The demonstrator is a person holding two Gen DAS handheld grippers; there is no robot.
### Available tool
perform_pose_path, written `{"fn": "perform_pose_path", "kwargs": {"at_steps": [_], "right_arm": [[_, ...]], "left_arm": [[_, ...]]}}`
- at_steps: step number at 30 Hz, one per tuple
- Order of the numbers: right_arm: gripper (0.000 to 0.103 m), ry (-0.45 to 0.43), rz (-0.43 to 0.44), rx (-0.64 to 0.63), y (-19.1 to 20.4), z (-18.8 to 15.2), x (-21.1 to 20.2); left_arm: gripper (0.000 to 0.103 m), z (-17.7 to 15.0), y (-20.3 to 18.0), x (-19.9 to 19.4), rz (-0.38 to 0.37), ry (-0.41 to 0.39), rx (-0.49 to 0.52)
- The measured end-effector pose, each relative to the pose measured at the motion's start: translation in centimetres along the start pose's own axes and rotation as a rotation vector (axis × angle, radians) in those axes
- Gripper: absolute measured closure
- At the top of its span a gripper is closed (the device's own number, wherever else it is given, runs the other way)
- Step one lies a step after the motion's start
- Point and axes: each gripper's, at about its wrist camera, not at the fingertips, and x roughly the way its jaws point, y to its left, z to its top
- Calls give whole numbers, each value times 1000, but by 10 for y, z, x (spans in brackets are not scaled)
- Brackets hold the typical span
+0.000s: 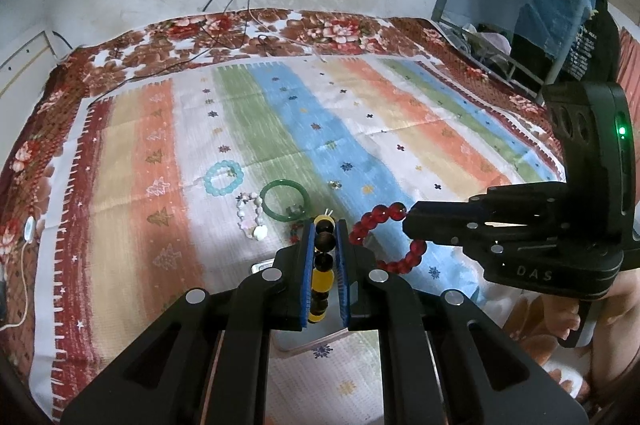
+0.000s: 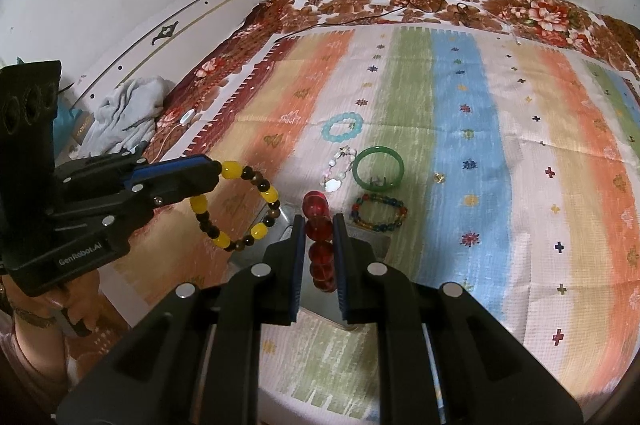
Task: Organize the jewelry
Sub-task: 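Open both tools to drop the bracelets into the silver tin, then move both tools back toward the remaining bracelets near the green bangle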
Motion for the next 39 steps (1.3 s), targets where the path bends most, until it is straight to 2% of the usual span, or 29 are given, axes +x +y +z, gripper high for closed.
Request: {"fn": "perform_pose_path", "kwargs": {"at_steps": [2, 4, 5, 6, 8, 17, 21, 23, 33, 39], "right_arm": [[85, 2, 15, 12, -2, 1, 2], [66, -2, 16, 33, -6, 2, 1], [63, -8, 2, 35, -8, 3, 0], [60, -13, -15, 35, -9, 4, -1], [56, -15, -37, 43, -14, 6, 1], [44, 10, -69, 70, -29, 9, 16], [41, 20, -57, 77, -34, 10, 21], [39, 29, -41, 96, -39, 10, 25], [39, 52, -44, 105, -47, 16, 39], [39, 105, -35, 129, -59, 18, 59]], "left_arm": [[92, -1, 3, 3, 0, 6, -12], [76, -1, 8, 6, 16, 15, -24], [64, -1, 9, 6, 28, 13, -22], [59, -1, 10, 7, 43, 11, -19], [56, -1, 14, 8, 80, 13, -15], [51, 2, 34, 21, 124, 52, -54], [50, 3, 41, 30, 104, 73, -83], [50, 3, 47, 36, 117, 91, -89], [47, 10, 58, 56, 139, 134, -100], [45, 11, 65, 72, 153, 173, -95]]}}
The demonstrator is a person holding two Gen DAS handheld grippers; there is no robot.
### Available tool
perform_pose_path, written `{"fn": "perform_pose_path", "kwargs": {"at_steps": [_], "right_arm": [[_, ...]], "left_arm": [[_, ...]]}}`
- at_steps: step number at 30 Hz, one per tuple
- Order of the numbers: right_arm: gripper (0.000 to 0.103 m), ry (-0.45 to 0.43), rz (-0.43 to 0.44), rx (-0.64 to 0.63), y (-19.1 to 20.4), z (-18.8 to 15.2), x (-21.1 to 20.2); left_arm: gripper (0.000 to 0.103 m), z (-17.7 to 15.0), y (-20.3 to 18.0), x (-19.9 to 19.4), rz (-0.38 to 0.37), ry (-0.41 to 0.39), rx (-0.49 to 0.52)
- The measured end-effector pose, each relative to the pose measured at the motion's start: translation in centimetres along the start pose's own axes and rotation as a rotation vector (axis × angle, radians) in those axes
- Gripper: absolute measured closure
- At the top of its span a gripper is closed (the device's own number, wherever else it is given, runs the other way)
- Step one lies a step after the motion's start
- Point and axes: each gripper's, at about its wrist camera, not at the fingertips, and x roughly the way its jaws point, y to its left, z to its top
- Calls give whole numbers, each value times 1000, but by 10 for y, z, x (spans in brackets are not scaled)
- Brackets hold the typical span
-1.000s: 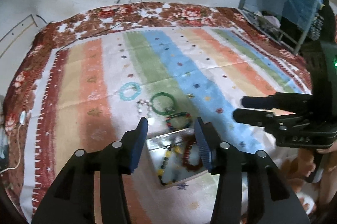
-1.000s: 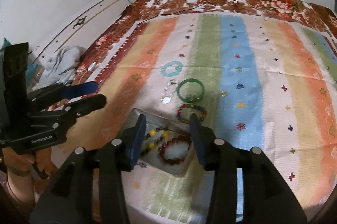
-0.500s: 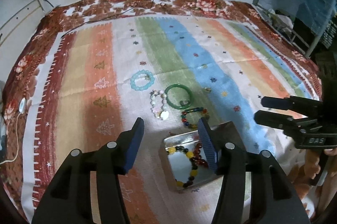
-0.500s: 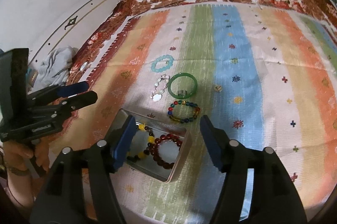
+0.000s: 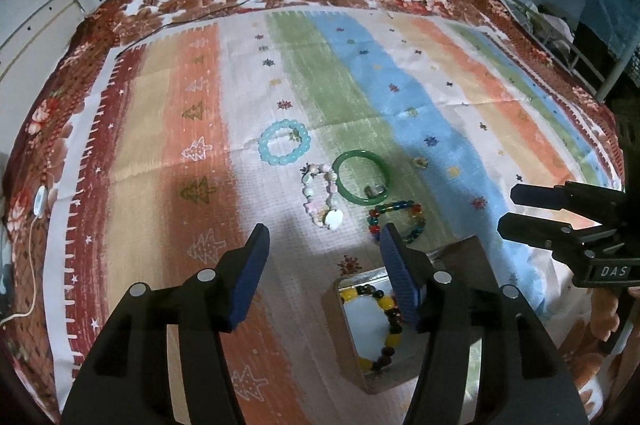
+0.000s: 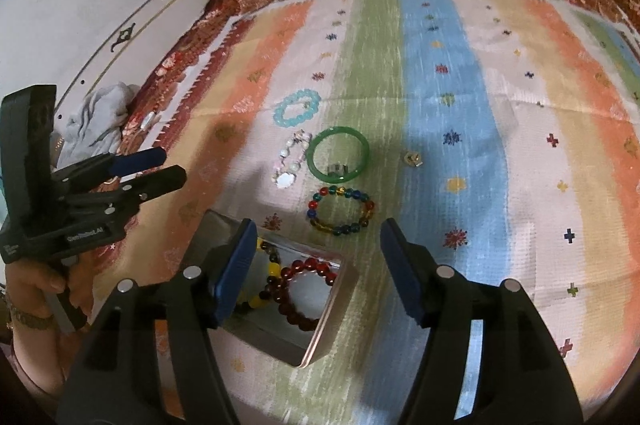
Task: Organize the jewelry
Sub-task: 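Move both tools back toward the remaining bracelets near the green bangle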
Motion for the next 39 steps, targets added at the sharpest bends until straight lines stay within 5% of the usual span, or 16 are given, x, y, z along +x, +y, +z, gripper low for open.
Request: {"fn": "perform_pose_path", "kwargs": {"at_steps": [39], "right_arm": [[39, 125, -69, -46, -16, 41, 67]], "left_arm": [[43, 37, 2, 58, 72, 90, 85]]}}
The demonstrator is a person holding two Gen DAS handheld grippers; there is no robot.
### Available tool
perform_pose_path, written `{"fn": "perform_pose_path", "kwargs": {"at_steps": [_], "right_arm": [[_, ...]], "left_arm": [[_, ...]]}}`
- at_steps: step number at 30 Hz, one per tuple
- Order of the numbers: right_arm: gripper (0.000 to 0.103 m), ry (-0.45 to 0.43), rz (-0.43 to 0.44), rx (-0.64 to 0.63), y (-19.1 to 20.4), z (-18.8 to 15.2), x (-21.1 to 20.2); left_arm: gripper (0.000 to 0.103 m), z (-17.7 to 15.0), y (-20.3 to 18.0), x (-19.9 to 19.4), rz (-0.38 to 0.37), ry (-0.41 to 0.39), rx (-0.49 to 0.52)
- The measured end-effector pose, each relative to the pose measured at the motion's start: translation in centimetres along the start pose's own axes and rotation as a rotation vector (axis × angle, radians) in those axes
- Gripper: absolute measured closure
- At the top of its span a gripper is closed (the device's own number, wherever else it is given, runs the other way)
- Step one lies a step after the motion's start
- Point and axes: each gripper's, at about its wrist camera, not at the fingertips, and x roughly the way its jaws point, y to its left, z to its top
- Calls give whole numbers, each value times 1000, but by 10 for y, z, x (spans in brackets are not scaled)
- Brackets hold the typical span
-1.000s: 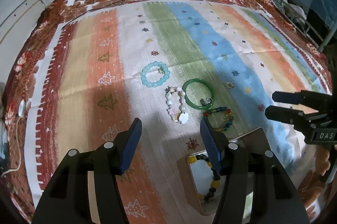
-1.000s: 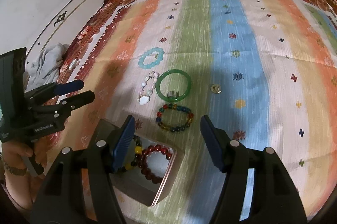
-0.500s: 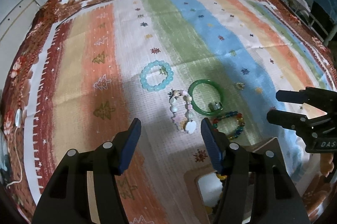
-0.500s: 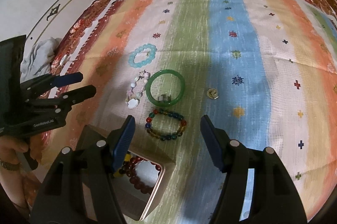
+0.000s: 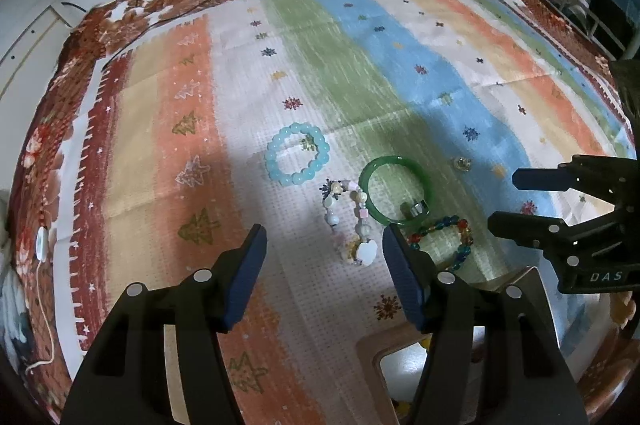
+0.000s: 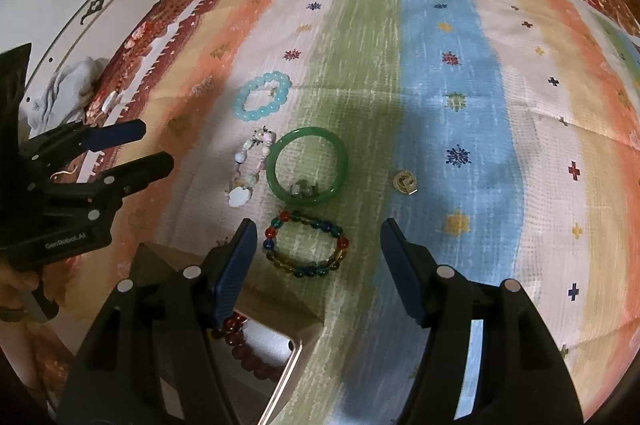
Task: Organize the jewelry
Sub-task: 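Move both tools back toward the remaining bracelets near the green bangle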
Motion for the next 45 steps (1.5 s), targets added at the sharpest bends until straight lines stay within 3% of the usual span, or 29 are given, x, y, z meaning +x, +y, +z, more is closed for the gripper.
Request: {"fn": "perform_pose_path", "kwargs": {"at_steps": [14, 45], "right_arm": [[39, 110, 24, 17, -12, 3, 29], [39, 211, -45, -24, -12, 6, 72]], "left_arm": [[43, 5, 21, 49, -23, 108, -57], [43, 9, 18, 93, 14, 186, -22]]}}
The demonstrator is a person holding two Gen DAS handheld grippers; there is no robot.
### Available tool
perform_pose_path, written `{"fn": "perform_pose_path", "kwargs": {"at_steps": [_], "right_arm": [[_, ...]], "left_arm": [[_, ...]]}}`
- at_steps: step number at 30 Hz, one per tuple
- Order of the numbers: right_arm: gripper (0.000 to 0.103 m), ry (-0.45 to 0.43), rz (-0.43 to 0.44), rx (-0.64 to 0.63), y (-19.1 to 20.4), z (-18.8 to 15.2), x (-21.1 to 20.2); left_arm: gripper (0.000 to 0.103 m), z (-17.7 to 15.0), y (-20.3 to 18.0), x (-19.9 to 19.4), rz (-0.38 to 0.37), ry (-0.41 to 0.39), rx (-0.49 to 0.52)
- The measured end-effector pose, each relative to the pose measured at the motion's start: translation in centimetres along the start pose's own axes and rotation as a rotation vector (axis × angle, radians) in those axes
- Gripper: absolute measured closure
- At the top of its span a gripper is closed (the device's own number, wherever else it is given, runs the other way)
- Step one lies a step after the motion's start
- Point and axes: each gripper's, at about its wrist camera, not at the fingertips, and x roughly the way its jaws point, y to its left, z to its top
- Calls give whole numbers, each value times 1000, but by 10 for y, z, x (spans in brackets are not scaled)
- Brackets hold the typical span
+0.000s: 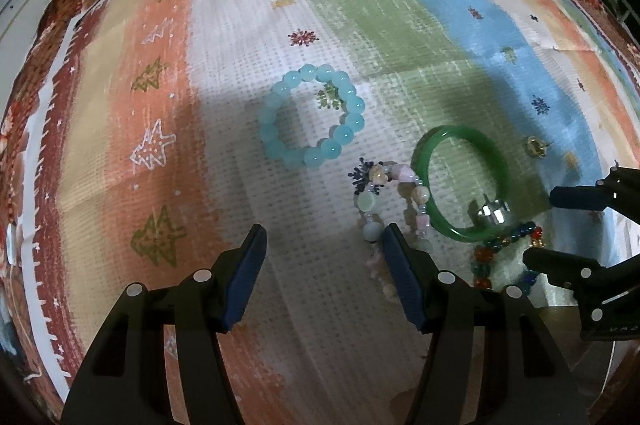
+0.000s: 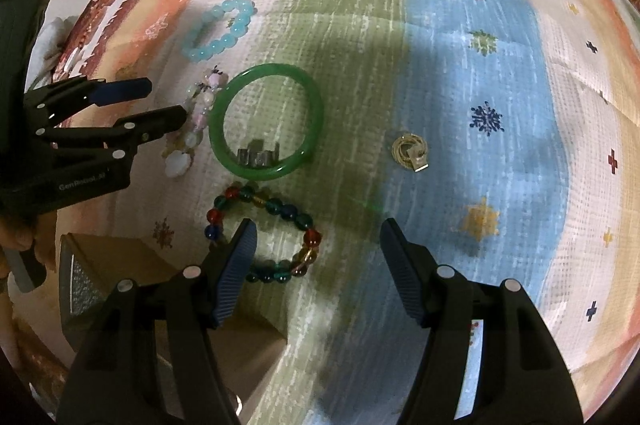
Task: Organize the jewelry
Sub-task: 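Move both tools back toward the remaining bracelets near the green bangle, then grasp the multicolour bead bracelet with the right tool while the left tool grasps the white-pink bracelet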
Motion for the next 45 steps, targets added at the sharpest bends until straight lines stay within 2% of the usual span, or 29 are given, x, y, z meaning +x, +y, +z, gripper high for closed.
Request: {"fn": "perform_pose_path", "kwargs": {"at_steps": [9, 16, 18, 19, 20, 21, 22, 24, 31, 38, 45], "right_arm": [[38, 7, -38, -35, 9, 3, 11], [38, 5, -47, -42, 11, 2, 14], [43, 2, -53, -41, 11, 1, 14], [52, 2, -70, -47, 11, 1, 13], [59, 2, -92, -57, 12, 0, 13], [74, 0, -111, -66, 12, 0, 12], [90, -3, -107, -65, 11, 0, 11], [92, -2, -76, -39, 6, 1, 11], [92, -18, -31, -14, -2, 1, 3], [92, -116, -10, -39, 1, -4, -32], [92, -176, -11, -56, 5, -2, -46]], "left_arm": [[38, 5, 3, 11, 18, 1, 10], [41, 3, 2, 12, 16, -9, 24], [50, 1, -1, 10, 5, -13, 36], [56, 0, -4, 9, -14, -17, 52], [73, -1, -7, 8, -22, -18, 71], [93, -2, -11, 8, -27, -12, 96], [93, -2, -13, 7, -32, -5, 104], [93, -2, -12, 6, -43, -1, 96], [93, -3, -7, -6, -64, -18, 74], [93, 5, -5, -36, -96, -91, 41], [93, 9, -4, -55, -113, -138, 28]]}}
